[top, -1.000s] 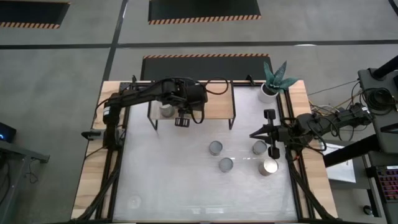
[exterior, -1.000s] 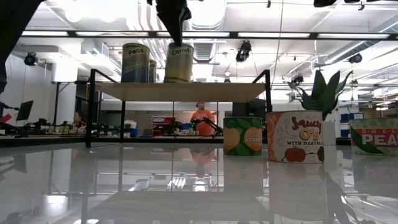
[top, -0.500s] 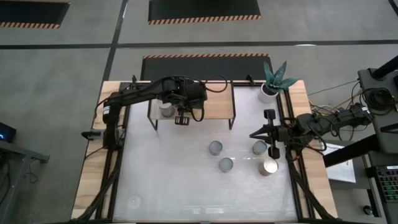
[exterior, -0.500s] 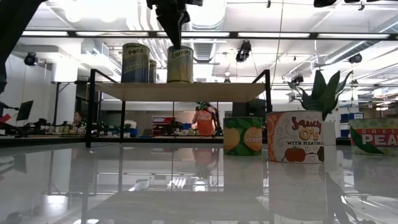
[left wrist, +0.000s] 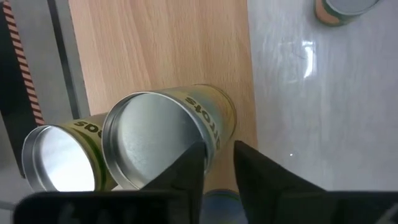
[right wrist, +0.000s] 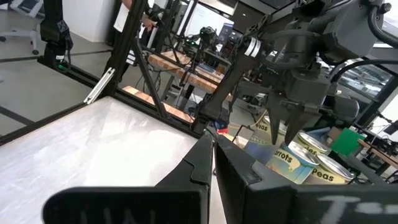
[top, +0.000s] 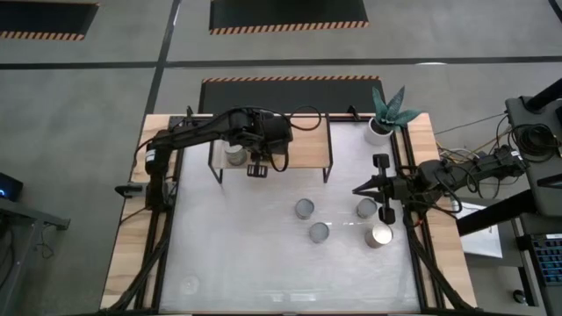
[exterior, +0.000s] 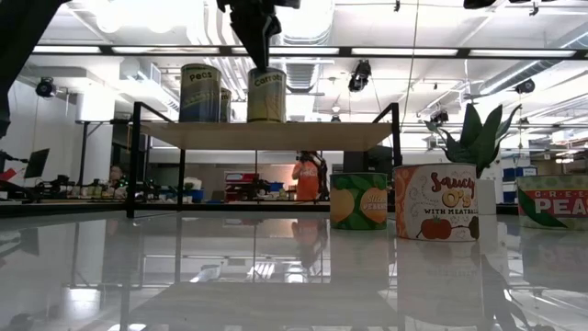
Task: Pick and place cans onto a shelf
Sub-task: Put the canned carrots on the shelf
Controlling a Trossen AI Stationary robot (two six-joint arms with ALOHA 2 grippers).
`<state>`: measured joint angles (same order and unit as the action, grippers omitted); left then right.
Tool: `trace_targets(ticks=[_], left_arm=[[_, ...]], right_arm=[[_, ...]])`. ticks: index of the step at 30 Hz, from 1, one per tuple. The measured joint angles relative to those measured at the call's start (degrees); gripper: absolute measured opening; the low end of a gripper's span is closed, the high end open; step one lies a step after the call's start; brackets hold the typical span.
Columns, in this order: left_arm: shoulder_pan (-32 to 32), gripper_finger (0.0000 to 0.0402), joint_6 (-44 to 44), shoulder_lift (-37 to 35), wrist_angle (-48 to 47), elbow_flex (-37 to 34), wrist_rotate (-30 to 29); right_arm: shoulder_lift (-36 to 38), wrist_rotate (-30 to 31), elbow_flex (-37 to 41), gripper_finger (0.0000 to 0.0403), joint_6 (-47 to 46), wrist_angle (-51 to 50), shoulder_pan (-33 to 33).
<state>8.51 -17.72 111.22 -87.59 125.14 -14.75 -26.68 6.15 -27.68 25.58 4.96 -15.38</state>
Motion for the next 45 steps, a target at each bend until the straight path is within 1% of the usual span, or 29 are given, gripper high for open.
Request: trace_targets(ticks=[4, 7, 12, 15, 17, 19, 22, 25, 27, 32, 37, 45], left_arm=[[-0.1, 0.0106, 0.0, -0.1, -0.4, 0.0, 0.2], [-0.2, 0.0123, 0.0, -0.6, -1.2, 0.0, 0.2], [-0.3, 0.0134, -0.3, -2.3, -2.0, 0.1, 0.1], [-0.3, 0.0134, -1.0, -3.3, -1.0, 0.1, -1.5], [-0.2, 0.0128, -1.3, -3.7, 1.8, 0.1, -4.1], [0.2, 0.0114, -1.4, -3.8, 4.5, 0.1, -5.2], [1.0, 0.0076, -2.1, -3.2, 5.2, 0.1, -5.3], [1.6, 0.0025, -2.3, -2.4, 5.2, 0.0, -5.3], [1.9, 0.0007, -2.2, -1.9, 5.3, 0.0, -5.3], [2.1, 0.0017, -2.3, -0.7, 5.2, 0.0, -5.3], [2.1, 0.0003, -2.3, -0.3, 3.4, 0.0, -5.2], [2.1, 0.0000, 0.2, -0.3, -0.6, 0.0, -5.2]], right_arm=[[0.0, 0.0, 0.0, 0.0009, 0.4, 0.0, 0.0], [0.0, 0.0, 0.0, 0.0009, 0.7, 0.0, 0.0], [0.0, 0.0, 0.0, 0.0009, 1.1, 0.0, 0.0], [0.0, 0.5, 0.0, 0.0009, 1.3, 0.0, 0.0], [0.0, 1.2, 0.0, 0.0009, 1.4, 0.0, 0.0], [0.0, 1.5, 0.0, 0.0009, 1.4, 0.0, 0.0], [0.0, 1.6, 0.0, 0.0009, 1.5, 0.0, 0.0], [0.0, 1.6, 0.0, 0.0009, 1.5, 0.0, 0.0], [0.0, 1.6, 0.0, 0.0009, 1.5, -0.1, 0.0], [0.0, 1.5, 0.0, 0.0009, 1.4, -0.3, 0.0], [0.0, 1.5, 0.0, 0.0009, 1.1, -0.3, 0.0], [0.0, 1.5, 0.0, 0.0009, 1.0, -0.3, 0.0]])
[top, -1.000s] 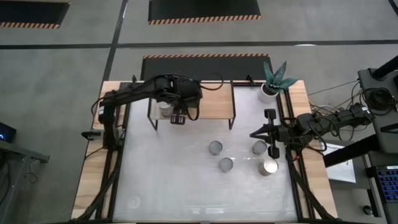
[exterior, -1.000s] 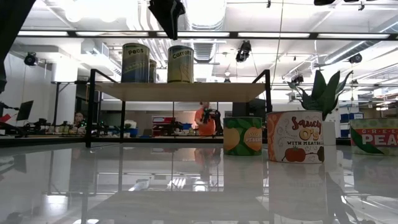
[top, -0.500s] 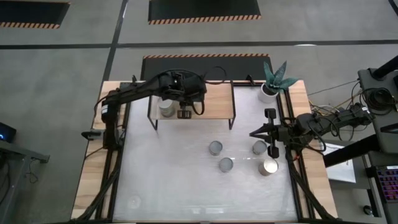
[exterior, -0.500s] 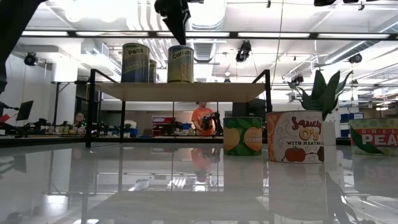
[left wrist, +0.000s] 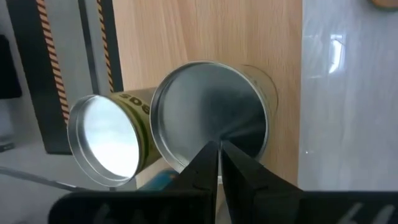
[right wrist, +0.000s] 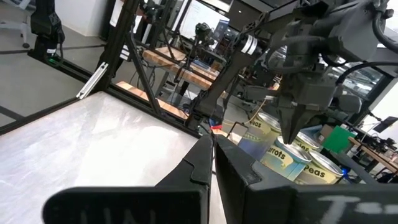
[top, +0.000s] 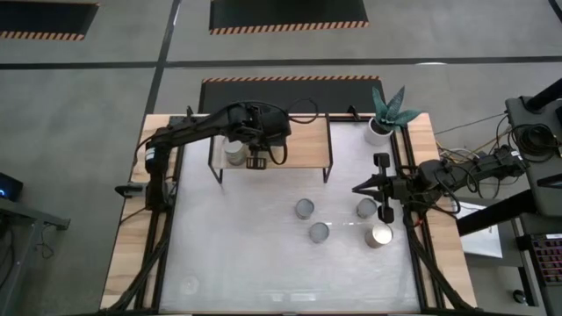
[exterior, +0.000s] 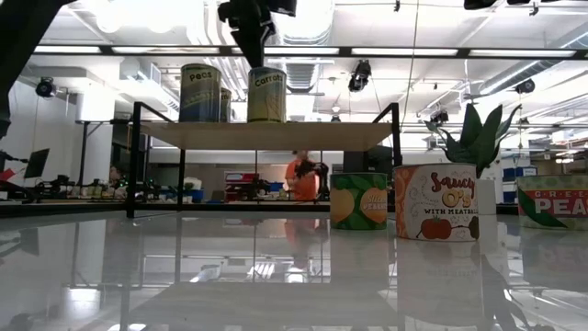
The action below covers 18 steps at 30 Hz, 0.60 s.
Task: Pick and place cans onto a shelf
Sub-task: Put the canned carrots on the shelf
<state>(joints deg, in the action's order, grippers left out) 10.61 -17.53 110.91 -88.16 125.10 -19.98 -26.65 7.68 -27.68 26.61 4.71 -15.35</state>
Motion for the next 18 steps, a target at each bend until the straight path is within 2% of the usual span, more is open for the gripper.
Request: trace_targets(ticks=[18], left_arm=[[0.0, 0.0000, 0.7, 0.1, 0.8, -0.1, 0.0]], right_arm=[[0.0, 0.0, 0.0, 0.0009, 0.3, 0.0, 0.0]])
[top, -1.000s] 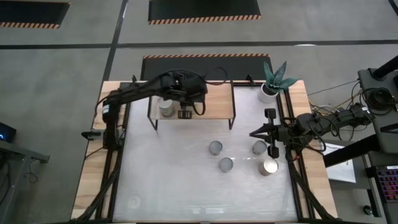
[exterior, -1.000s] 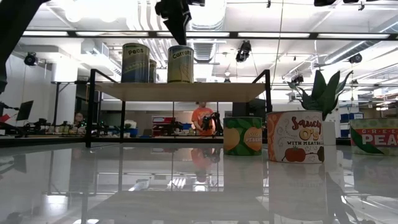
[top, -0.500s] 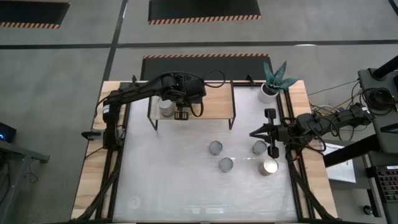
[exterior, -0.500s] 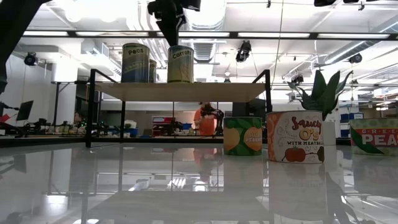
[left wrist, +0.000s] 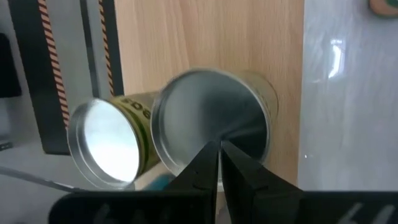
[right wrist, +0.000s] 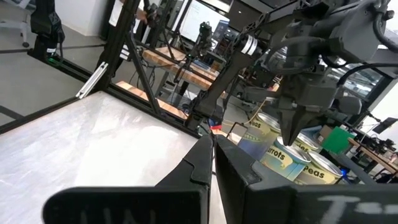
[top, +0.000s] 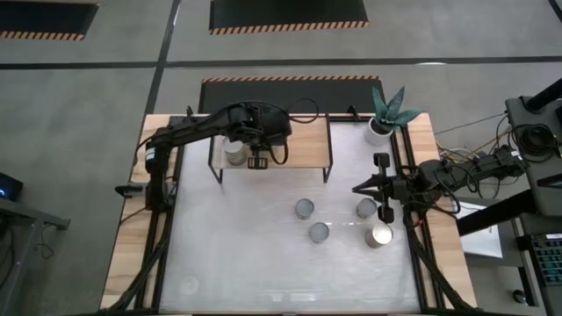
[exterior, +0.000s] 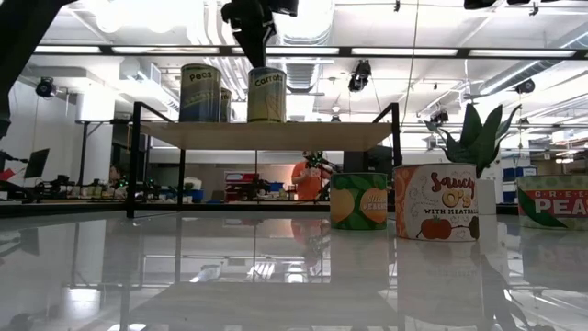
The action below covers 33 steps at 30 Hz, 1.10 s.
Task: Pick and place cans onto a shelf
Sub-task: Put the canned carrots on the shelf
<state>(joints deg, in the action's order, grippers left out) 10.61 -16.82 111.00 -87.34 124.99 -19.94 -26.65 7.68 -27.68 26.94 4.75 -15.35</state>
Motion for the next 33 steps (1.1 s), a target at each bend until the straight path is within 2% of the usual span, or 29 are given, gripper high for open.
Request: trace_targets(ticks=[26, 33], left_arm=[[0.0, 0.0000, 1.9, 0.0, -2.7, 0.1, 0.0], [-0.3, 0.0000, 2.9, -0.4, -2.7, 4.4, -0.1]], right_arm=[[0.0, 0.0, 0.0, 0.0009, 0.1, 0.0, 0.0], [0.0, 0.0, 0.0, 0.0009, 0.1, 0.0, 0.0]])
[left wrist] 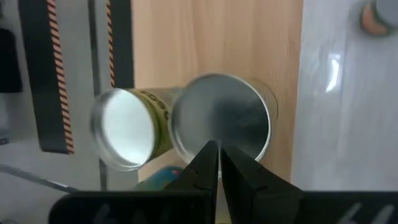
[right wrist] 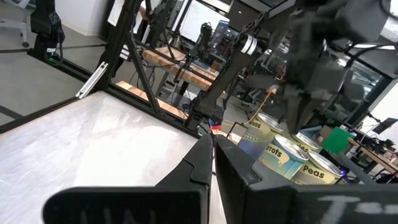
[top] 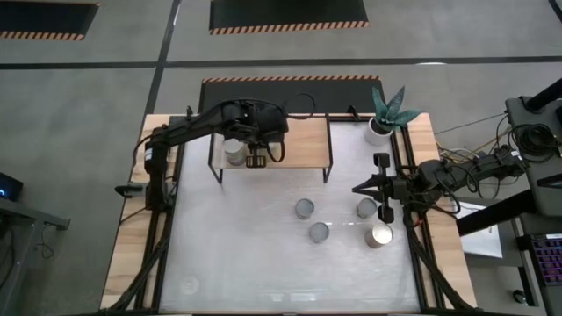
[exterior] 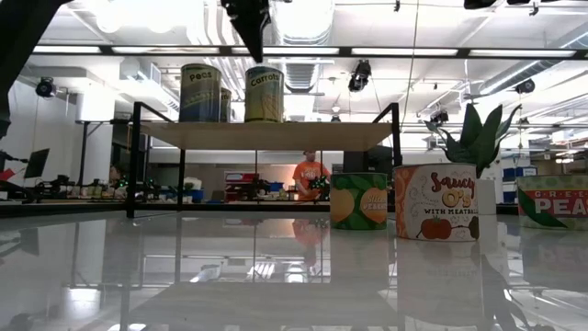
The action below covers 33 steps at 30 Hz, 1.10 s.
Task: Pick and place cans onto a shelf
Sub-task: Put the canned carrots on the shelf, then put the canned meatballs on the shelf
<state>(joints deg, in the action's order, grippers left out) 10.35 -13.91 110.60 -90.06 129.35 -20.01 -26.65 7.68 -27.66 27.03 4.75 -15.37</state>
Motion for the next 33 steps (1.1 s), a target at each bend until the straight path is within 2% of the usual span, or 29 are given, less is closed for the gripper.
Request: trace_targets(ticks=[5, 10, 15, 20, 27, 33], left_arm=[[-2.4, 0.0000, 2.8, -0.2, 0.0, 4.3, -0.1], [-10.1, 0.0000, 3.6, -2.4, 2.3, 4.8, -0.8], [-21.2, 0.0000, 7.1, -3.7, 5.0, 4.7, -8.7], [-32.7, 0.0000, 7.6, -3.7, 7.2, 3.5, -16.7], [-43.4, 0.0000, 9.6, -4.2, 9.4, -3.9, -23.8], [-45.6, 0.0000, 9.1, -9.9, 18.7, -20.6, -24.1]], right_arm=[[0.0, 0.0, 0.0, 0.0009, -0.7, 0.0, 0.0], [0.0, 0.0, 0.0, 0.0009, -3.3, 0.0, 0.0], [-2.3, 0.0, 0.0, 0.0009, -6.4, 0.4, 0.0], [-8.0, 0.0, 0.0, 0.0009, -9.8, 5.4, 0.0], [-18.6, -0.1, -5.3, 0.0009, -18.5, 3.5, -1.2], [-26.5, -0.1, -14.8, 0.0009, -27.7, -7.0, -4.2]])
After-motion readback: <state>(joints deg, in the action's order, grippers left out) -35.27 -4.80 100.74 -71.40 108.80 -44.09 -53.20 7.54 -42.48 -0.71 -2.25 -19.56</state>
